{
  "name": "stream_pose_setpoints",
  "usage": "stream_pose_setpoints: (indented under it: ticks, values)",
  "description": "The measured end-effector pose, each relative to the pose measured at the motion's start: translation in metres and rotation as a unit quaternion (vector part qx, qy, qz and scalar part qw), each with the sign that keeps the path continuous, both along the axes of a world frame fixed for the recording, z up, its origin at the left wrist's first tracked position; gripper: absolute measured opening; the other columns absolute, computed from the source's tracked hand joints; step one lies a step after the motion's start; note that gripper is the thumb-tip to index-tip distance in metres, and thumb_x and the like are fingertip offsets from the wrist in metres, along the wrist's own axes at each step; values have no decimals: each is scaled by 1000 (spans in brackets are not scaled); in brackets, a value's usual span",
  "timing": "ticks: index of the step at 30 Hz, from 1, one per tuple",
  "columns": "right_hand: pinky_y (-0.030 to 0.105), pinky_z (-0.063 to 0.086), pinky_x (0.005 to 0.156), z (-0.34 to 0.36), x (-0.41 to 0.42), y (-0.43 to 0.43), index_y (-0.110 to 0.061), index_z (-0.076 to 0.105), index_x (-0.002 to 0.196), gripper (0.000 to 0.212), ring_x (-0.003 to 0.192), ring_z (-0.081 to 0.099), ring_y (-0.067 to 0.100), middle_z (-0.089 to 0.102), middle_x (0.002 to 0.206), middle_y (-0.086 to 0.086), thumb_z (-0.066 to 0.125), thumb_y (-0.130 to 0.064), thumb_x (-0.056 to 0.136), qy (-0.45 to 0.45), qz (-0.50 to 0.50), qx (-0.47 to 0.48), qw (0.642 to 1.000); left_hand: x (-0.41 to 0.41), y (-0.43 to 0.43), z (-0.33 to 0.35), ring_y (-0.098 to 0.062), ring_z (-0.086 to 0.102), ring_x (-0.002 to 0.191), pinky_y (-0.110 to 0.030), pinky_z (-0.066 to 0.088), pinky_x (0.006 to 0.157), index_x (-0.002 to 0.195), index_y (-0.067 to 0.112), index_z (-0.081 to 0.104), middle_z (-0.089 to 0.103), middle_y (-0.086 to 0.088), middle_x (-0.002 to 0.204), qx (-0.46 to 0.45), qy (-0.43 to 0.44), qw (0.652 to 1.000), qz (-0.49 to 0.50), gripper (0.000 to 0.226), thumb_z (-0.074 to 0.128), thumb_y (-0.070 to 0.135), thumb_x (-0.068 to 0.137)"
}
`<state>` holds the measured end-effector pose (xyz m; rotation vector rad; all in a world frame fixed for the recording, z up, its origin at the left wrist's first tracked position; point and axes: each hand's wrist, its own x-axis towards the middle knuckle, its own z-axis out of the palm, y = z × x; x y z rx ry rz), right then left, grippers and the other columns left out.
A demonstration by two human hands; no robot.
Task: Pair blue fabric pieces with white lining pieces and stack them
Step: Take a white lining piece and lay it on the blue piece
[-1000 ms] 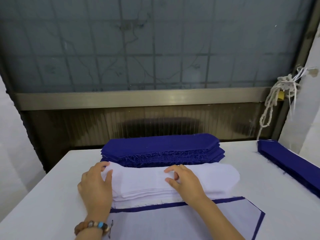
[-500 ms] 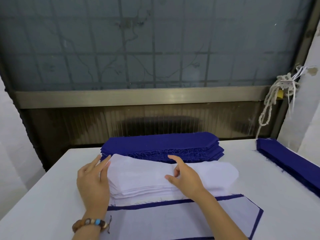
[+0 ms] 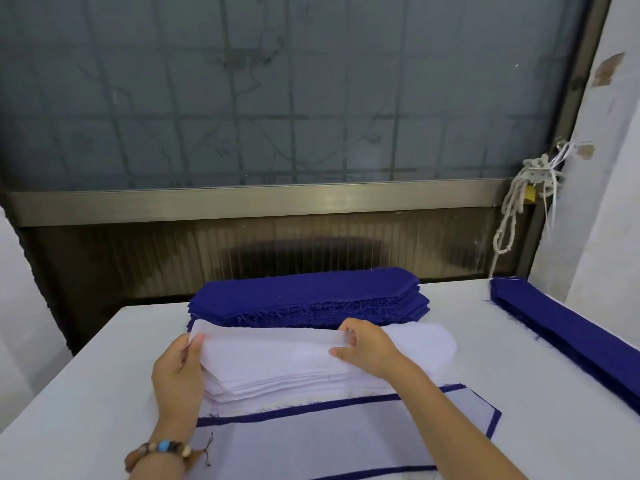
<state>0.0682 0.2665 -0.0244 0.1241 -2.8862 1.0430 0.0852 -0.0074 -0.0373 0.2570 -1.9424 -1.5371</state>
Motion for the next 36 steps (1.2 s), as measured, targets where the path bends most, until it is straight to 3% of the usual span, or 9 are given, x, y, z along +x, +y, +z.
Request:
stream_pose_setpoints:
  ticks: [4, 7, 10, 14, 18, 23, 28, 32, 36]
  values:
    - [22, 41, 78, 9, 3, 28, -19, 55, 118, 41, 96, 53, 13, 56, 108, -4, 70, -39, 85, -41, -28, 45, 998, -4, -1, -4, -15, 46, 76, -19, 33, 73, 85, 19, 51, 49, 9, 76, -3, -19, 1000, -2, 14, 51, 24, 99]
    - [23, 44, 82, 13, 5, 54, -18, 57, 116, 40, 99, 55, 15, 60, 114, 1, 70, -40, 85, -54, -64, 68, 994, -6, -2, -5, -21, 43, 86, -17, 32, 70, 83, 19, 49, 46, 11, 72, -15, -22, 1000, 1, 17, 51, 24, 99]
    - [22, 43, 82, 14, 7, 80, -18, 57, 115, 41, 97, 53, 14, 59, 113, 0, 70, -43, 84, -58, -111, 80, 989, -7, -2, -6, -22, 46, 86, -30, 36, 78, 84, 16, 51, 51, 0, 80, -20, -29, 999, 5, 16, 51, 23, 99]
    - [23, 42, 83, 9, 8, 112, -18, 59, 116, 48, 98, 52, 14, 59, 118, 2, 73, -46, 81, -69, -192, 47, 978, -7, -3, -7, -25, 47, 80, -28, 37, 68, 75, 12, 53, 49, 3, 68, -18, -35, 999, -5, 26, 51, 25, 98]
    - [25, 43, 86, 0, 8, 130, -16, 61, 115, 52, 96, 51, 15, 60, 119, 2, 72, -52, 78, -66, -253, 28, 965, -7, -4, -7, -29, 48, 78, -29, 37, 65, 81, -1, 56, 54, -15, 76, -11, -45, 999, -9, 32, 51, 25, 99]
    - [25, 35, 65, -16, 20, 129, -24, 52, 69, 33, 79, 44, 21, 46, 81, -1, 78, -43, 77, 51, -297, -11, 953, -6, -2, -4, -32, 49, 77, -38, 40, 72, 81, -4, 56, 58, -20, 78, -23, -59, 998, 2, 33, 51, 23, 99]
    - [25, 32, 80, -35, 29, 121, -18, 68, 101, 24, 92, 38, 13, 57, 108, 0, 72, -35, 84, 155, -267, 51, 950, -11, -4, -8, -38, 57, 107, -47, 47, 98, 113, -6, 63, 64, -22, 113, -37, -94, 994, 29, 38, 51, 28, 99]
    - [28, 21, 78, -29, 34, 116, -27, 71, 96, 17, 105, 42, 17, 57, 107, -8, 69, -40, 85, 164, -299, 56, 938, -9, -2, -7, -28, 54, 80, -29, 41, 68, 82, 6, 61, 62, -8, 77, -42, -57, 997, 14, 30, 52, 30, 97]
    - [26, 26, 84, -26, 37, 116, -32, 65, 103, 16, 111, 40, 12, 57, 110, -14, 68, -35, 87, 145, -284, 109, 942, -8, 0, -7, -24, 53, 74, -29, 40, 69, 82, 9, 61, 60, -6, 75, -65, -38, 997, 31, 20, 59, 26, 94]
